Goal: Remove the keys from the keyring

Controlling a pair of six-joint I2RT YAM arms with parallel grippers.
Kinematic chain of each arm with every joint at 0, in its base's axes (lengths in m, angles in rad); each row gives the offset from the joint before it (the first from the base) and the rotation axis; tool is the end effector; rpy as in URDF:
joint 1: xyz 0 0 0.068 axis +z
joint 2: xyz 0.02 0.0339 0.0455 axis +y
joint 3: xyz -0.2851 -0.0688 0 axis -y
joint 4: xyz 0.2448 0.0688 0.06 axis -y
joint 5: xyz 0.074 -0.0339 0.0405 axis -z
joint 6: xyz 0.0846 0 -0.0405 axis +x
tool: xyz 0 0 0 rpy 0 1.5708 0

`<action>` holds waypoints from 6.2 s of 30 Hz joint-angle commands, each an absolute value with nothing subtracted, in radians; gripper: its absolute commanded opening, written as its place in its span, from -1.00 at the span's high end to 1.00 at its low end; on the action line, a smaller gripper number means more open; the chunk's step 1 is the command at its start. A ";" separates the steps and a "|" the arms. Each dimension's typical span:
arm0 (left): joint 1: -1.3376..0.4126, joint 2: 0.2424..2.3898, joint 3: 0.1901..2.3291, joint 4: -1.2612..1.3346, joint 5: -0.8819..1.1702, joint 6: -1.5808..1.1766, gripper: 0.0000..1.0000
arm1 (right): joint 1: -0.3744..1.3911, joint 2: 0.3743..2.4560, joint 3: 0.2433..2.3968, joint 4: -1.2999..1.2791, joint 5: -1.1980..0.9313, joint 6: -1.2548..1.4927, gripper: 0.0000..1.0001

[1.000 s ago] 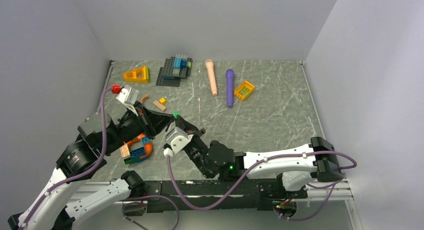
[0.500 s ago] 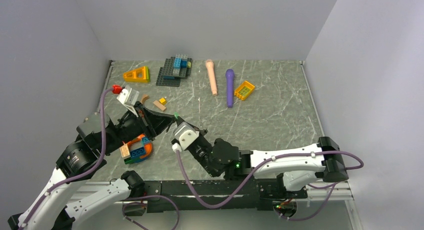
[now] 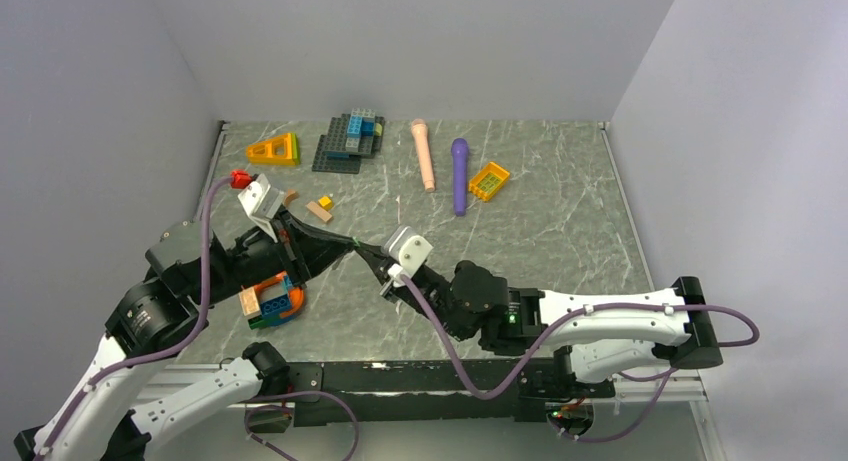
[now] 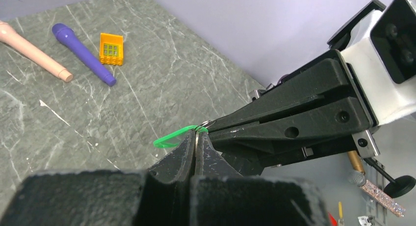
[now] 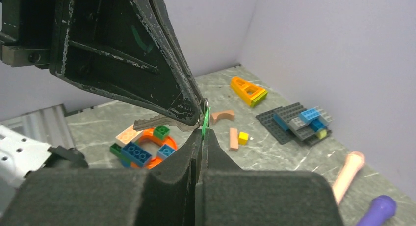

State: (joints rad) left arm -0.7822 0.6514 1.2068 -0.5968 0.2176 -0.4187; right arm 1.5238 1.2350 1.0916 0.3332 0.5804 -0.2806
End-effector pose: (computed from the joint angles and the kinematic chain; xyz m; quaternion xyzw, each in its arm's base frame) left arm 0.0766 -0.1018 0.4599 0.2036 0.6919 -0.4535 0.5236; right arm 0.0613 0.3165 0.4344 -0.3421 0.5514 0.2820 0.7066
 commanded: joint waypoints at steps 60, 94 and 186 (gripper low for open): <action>-0.781 0.799 1.398 -0.971 0.338 -0.141 1.00 | 1.262 1.101 1.144 -0.025 -0.108 0.247 -0.41; -0.782 0.799 1.383 -0.977 0.387 -0.140 1.00 | 1.256 1.180 1.232 -0.096 -0.019 0.235 0.40; -0.782 0.674 1.270 -0.751 0.582 -0.214 1.00 | 1.190 1.117 0.954 0.352 -0.355 0.417 1.00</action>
